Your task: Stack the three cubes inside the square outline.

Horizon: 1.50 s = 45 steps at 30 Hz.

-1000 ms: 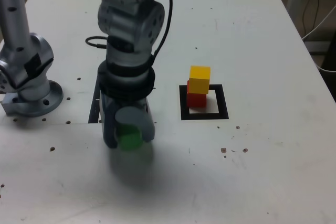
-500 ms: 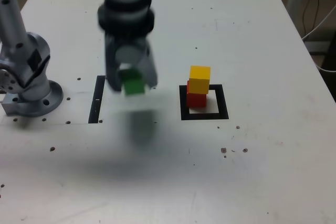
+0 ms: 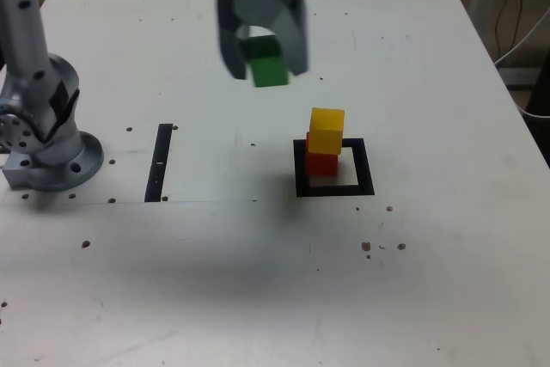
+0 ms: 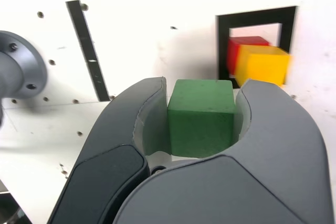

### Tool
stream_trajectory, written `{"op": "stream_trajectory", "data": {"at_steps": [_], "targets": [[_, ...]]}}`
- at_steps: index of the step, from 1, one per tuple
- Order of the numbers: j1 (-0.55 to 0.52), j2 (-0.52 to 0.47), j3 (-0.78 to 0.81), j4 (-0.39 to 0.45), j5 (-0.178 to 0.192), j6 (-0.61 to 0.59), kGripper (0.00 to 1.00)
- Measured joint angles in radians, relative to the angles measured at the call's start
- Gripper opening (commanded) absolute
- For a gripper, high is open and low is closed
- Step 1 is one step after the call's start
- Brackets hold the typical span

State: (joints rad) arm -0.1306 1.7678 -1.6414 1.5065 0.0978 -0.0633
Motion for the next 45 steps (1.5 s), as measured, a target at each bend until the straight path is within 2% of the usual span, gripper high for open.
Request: {"op": "stream_trajectory", "data": {"at_steps": [5, 12, 45], "targets": [[0.001, 0.089, -0.142, 0.021, -0.016, 0.006, 0.28], [-0.005, 0.17, -0.179, 0.025, -0.035, 0.006, 0.28], [0.009, 0.243, -0.122, -0.033, 0.001, 0.027, 0.28]]}}
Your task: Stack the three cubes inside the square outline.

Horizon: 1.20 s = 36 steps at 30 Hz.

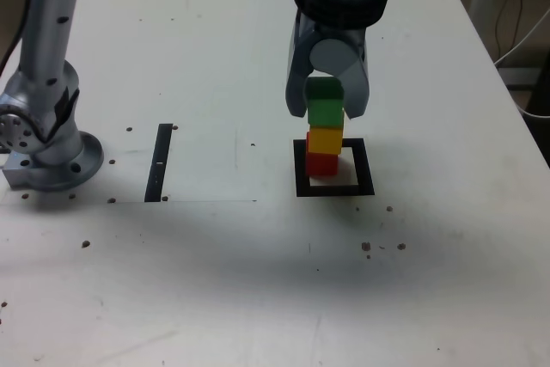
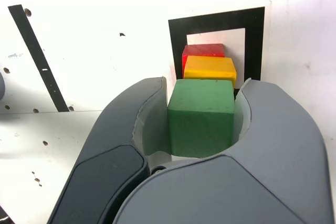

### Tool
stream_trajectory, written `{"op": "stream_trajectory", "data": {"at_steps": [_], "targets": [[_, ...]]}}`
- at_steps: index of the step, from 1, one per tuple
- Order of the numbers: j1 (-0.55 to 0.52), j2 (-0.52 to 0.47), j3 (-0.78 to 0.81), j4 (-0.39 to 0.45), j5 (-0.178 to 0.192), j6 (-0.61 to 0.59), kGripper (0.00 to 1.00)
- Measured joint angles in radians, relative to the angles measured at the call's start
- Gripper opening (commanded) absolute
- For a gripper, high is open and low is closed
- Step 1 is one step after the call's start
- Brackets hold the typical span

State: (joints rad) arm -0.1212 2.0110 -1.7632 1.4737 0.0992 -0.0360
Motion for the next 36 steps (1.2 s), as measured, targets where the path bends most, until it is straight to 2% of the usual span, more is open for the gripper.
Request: {"op": "stream_trajectory", "data": {"at_steps": [7, 11, 15, 20, 23, 36], "targets": [[0.002, 0.005, 0.003, 0.0, 0.001, 0.001, 0.29], [0.002, 0.011, 0.003, -0.003, -0.001, 0.004, 0.37], [0.002, 0.011, 0.002, -0.003, -0.003, 0.006, 0.55], [0.002, 0.011, 0.002, -0.009, -0.008, 0.012, 0.87], [0.002, 0.011, 0.006, -0.013, -0.008, 0.015, 0.98], [0.005, -0.035, 0.033, -0.016, -0.008, 0.003, 1.0]]}}
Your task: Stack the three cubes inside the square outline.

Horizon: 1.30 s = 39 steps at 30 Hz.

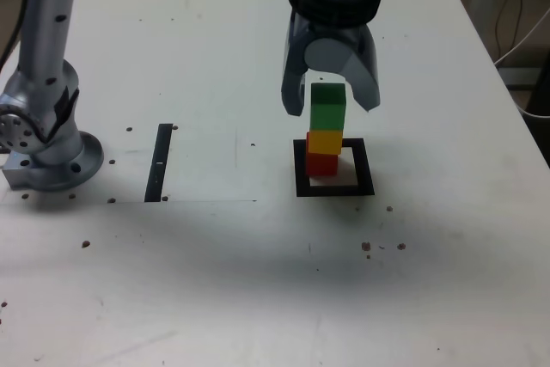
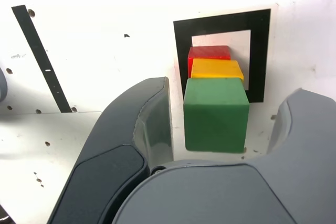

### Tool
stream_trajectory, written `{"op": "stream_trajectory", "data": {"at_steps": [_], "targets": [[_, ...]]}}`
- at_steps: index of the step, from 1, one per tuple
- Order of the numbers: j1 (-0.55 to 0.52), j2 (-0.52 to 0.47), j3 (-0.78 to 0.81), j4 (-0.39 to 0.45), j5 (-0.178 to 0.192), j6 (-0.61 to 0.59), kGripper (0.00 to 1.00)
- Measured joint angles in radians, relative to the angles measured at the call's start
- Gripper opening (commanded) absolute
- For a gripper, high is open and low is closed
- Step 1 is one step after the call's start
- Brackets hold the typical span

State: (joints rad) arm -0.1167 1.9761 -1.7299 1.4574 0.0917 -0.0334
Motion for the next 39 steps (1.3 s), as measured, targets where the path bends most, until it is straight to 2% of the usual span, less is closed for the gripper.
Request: {"op": "stream_trajectory", "data": {"at_steps": [10, 17, 23, 26, 33, 39], "targets": [[-0.018, -0.236, 0.064, 0.037, -0.01, 0.015, 1.0], [0.028, -0.413, 0.235, 0.056, -0.018, 0.041, 1.0], [0.046, -0.509, 0.406, 0.047, -0.025, 0.045, 1.0], [0.048, -0.516, 0.506, -0.001, -0.037, 0.046, 1.0], [0.048, -0.496, 0.748, -0.206, -0.071, 0.058, 1.0], [0.062, -0.494, 0.84, -0.31, -0.076, 0.06, 1.0]]}}
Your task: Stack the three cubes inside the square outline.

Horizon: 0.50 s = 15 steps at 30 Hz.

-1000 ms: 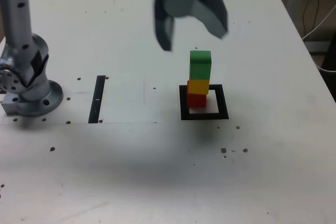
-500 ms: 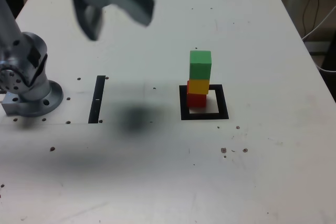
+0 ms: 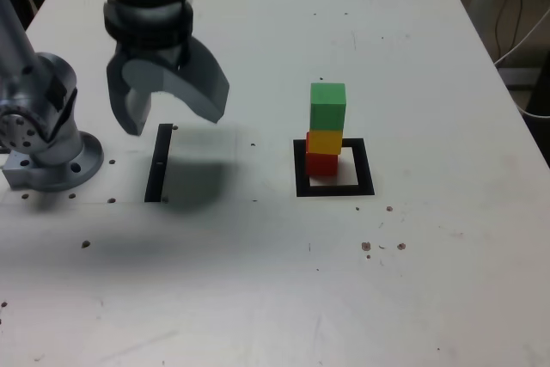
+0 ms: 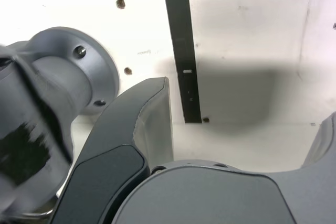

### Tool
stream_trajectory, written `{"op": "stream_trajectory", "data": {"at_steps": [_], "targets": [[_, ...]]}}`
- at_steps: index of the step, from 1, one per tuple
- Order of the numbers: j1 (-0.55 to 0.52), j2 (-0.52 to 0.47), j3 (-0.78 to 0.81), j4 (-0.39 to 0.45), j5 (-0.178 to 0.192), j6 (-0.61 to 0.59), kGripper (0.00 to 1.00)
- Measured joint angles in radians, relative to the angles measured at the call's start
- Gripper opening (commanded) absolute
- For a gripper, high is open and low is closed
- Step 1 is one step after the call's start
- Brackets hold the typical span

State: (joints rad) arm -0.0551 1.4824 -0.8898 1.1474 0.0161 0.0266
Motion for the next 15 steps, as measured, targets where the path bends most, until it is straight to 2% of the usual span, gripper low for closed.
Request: {"op": "stream_trajectory", "data": {"at_steps": [5, 8, 15], "targets": [[0.008, 0.006, 0.043, -0.065, -0.01, 0.0, 1.0], [0.008, 0.005, 0.042, -0.067, -0.017, 0.006, 1.0], [0.022, 0.004, 0.024, -0.042, -0.06, 0.057, 1.0]]}}
